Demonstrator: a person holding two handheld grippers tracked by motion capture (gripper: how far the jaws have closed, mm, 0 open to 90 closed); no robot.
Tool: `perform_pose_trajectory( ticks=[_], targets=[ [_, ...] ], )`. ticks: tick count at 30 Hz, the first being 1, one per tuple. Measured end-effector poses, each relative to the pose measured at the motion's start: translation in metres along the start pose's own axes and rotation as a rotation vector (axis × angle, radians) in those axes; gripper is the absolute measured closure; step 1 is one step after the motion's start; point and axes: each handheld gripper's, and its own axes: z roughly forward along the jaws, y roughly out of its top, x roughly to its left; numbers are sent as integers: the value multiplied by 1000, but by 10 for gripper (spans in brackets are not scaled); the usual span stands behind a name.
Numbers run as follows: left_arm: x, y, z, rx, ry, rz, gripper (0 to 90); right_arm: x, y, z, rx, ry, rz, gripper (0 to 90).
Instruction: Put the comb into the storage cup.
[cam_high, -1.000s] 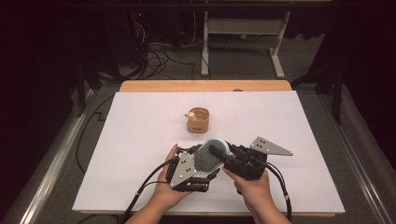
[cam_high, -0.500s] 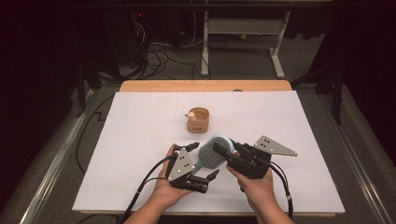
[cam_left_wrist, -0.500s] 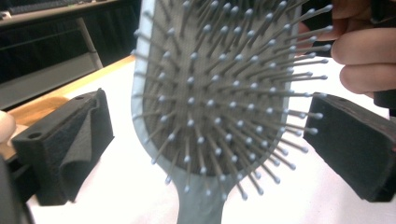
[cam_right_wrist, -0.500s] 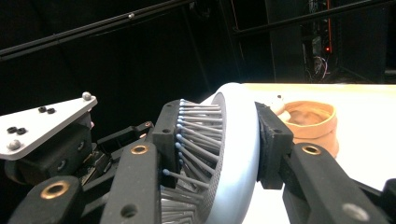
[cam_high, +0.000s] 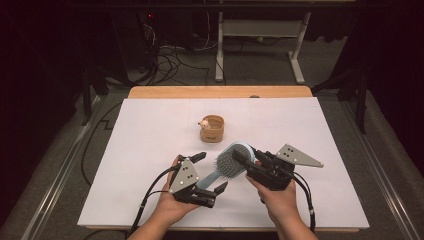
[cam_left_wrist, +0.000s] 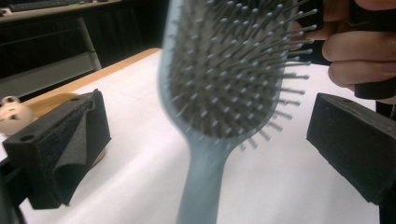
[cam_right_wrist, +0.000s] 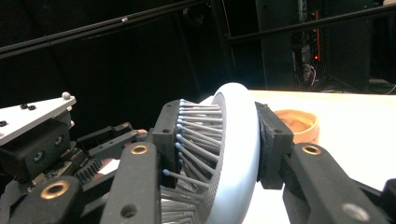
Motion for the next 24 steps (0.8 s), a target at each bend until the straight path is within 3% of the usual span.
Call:
perform_pose_trajectory(
  ticks=[3, 12, 24],
  targets=[
    [7, 5, -11, -23, 11, 4, 5, -1, 2, -2, -9, -4, -6, 612],
    [25, 10, -27, -27, 56, 12, 5, -3, 3, -4, -13, -17, -14, 611],
    [51, 8, -43, -73, 123, -20, 4, -7, 4, -7, -15, -16, -22, 609]
  ],
)
